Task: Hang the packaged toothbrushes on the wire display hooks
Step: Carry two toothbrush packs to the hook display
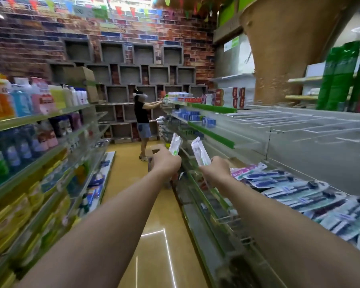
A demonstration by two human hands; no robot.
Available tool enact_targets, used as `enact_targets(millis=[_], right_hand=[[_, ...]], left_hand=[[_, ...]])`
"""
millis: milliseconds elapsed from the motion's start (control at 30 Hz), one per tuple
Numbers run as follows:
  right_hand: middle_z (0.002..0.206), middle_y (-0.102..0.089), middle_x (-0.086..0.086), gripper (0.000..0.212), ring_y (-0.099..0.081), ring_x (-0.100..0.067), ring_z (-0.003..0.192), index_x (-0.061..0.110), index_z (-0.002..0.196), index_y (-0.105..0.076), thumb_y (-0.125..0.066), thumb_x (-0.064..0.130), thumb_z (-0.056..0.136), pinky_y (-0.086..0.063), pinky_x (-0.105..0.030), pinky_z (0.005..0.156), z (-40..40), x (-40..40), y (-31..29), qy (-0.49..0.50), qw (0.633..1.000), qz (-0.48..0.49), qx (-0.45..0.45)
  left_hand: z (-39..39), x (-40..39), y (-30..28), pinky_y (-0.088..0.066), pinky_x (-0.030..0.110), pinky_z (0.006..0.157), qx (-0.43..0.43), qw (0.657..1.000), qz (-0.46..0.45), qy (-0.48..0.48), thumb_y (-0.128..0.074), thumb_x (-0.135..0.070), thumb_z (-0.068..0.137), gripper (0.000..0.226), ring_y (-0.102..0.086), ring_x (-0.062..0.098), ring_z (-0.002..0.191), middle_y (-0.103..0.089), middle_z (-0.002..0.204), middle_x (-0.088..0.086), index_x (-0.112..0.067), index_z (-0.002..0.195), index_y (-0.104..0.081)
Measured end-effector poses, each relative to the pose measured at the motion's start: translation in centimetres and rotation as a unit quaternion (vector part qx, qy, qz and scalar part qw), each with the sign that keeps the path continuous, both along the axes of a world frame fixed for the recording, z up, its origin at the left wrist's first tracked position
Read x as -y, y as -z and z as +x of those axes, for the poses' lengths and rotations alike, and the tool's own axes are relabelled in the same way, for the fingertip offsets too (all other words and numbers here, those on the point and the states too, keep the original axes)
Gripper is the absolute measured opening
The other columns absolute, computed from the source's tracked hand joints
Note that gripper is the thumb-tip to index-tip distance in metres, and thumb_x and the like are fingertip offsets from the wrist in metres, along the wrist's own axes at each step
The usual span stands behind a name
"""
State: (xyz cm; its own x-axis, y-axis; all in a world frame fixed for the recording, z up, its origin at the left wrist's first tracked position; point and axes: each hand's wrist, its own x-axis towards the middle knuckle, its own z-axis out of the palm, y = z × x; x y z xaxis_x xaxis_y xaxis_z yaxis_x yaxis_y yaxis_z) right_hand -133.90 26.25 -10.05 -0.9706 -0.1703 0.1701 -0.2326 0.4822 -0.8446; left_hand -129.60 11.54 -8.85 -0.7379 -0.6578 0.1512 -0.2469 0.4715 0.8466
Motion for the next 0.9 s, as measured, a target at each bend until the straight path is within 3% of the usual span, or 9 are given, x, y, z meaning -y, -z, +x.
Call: enact_targets(millis=[133,300,400,500,567,633,667,800,900], right_hand=[[0.085,-0.059,-0.01,0.02,-0.065,-0.028,0.067,0.008,0.103,-0.056,-0.063,0.019,0.088,-0.054,-0.035,0.045,-4.5,1.7,0.3,0.019,1.0,0.001,0.005],[0.093,-0.065,-0.018,0.026,-0.07,-0.042,0.077,0.011,0.095,-0.054,-0.059,0.022,0.073,-0.061,-0.056,0.062,-10.8,5.0,0.9,0.044,0.999,-0.014,0.005],[0.088,-0.066,-0.017,0.014,-0.071,-0.041,0.076,0.013,0.087,-0.053,-0.06,0.019,0.077,-0.061,-0.056,0.063,-14.1,6.9,0.5,0.073,0.997,-0.021,0.008],[0.087,-0.069,-0.02,0.012,-0.071,-0.042,0.074,0.015,0.08,-0.052,-0.059,0.022,0.073,-0.06,-0.057,0.063,-17.5,8.7,0.3,0.103,0.994,-0.032,0.002],[0.085,-0.069,-0.022,0.018,-0.071,-0.044,0.073,0.015,0.082,-0.054,-0.059,0.026,0.069,-0.06,-0.059,0.06,-20.5,9.7,0.8,0.113,0.992,-0.049,0.009],[0.084,-0.069,-0.021,0.02,-0.071,-0.045,0.074,0.017,0.083,-0.053,-0.059,0.03,0.069,-0.06,-0.06,0.062,-22.4,10.4,1.0,0.128,0.99,-0.059,0.012],[0.085,-0.07,-0.021,0.022,-0.071,-0.044,0.075,0.018,0.082,-0.051,-0.059,0.033,0.068,-0.06,-0.059,0.065,-22.9,10.6,1.0,0.138,0.989,-0.054,0.006],[0.095,-0.07,-0.022,0.05,-0.07,-0.044,0.083,0.018,0.094,-0.054,-0.058,0.054,0.061,-0.06,-0.057,0.073,-27.5,9.5,4.2,0.165,0.985,-0.05,0.012],[0.091,-0.069,-0.022,0.036,-0.071,-0.042,0.074,0.014,0.098,-0.055,-0.061,0.041,0.075,-0.061,-0.054,0.065,-23.8,9.3,2.7,0.2,0.978,-0.061,0.021]], left_hand=[[-4.4,1.7,-0.1,-0.062,0.04,0.054,0.001,0.999,0.01,0.031,-0.063,-0.024,0.085,0.039,-0.071,0.032,0.075,-0.062,0.103,0.012,-0.014,0.121,-0.051],[-11.0,4.8,0.2,-0.063,0.046,0.06,0.003,0.998,-0.032,0.056,-0.059,-0.025,0.086,0.038,-0.068,0.033,0.079,-0.058,0.104,0.012,-0.009,0.119,-0.049],[-14.8,7.1,-0.2,-0.058,0.039,0.073,0.019,0.994,-0.07,0.077,-0.057,-0.026,0.093,0.036,-0.063,0.032,0.091,-0.054,0.112,0.014,-0.006,0.122,-0.048],[-18.6,9.0,-1.1,-0.059,0.046,0.083,0.022,0.992,-0.067,0.106,-0.055,-0.027,0.089,0.032,-0.066,0.037,0.098,-0.06,0.114,0.016,-0.011,0.117,-0.05],[-20.8,9.9,-1.8,-0.061,0.039,0.065,0.019,0.99,-0.062,0.124,-0.055,-0.024,0.09,0.028,-0.07,0.034,0.085,-0.06,0.11,0.014,-0.011,0.114,-0.05],[-22.9,10.6,-1.9,-0.052,0.028,0.041,0.023,0.988,-0.053,0.146,-0.053,-0.022,0.094,0.023,-0.072,0.029,0.067,-0.058,0.106,0.012,-0.011,0.115,-0.049],[-23.7,10.8,-1.8,-0.05,0.027,0.04,0.025,0.986,-0.051,0.155,-0.053,-0.023,0.095,0.025,-0.072,0.028,0.067,-0.058,0.107,0.012,-0.012,0.117,-0.049],[-26.5,10.6,-0.4,-0.061,0.04,0.076,0.031,0.98,-0.059,0.188,-0.053,-0.029,0.092,0.036,-0.07,0.034,0.091,-0.063,0.112,0.013,-0.014,0.124,-0.051],[-27.6,9.5,0.6,-0.063,0.043,0.069,0.023,0.973,-0.035,0.227,-0.052,-0.025,0.09,0.031,-0.073,0.032,0.076,-0.063,0.1,0.013,-0.012,0.118,-0.052]])
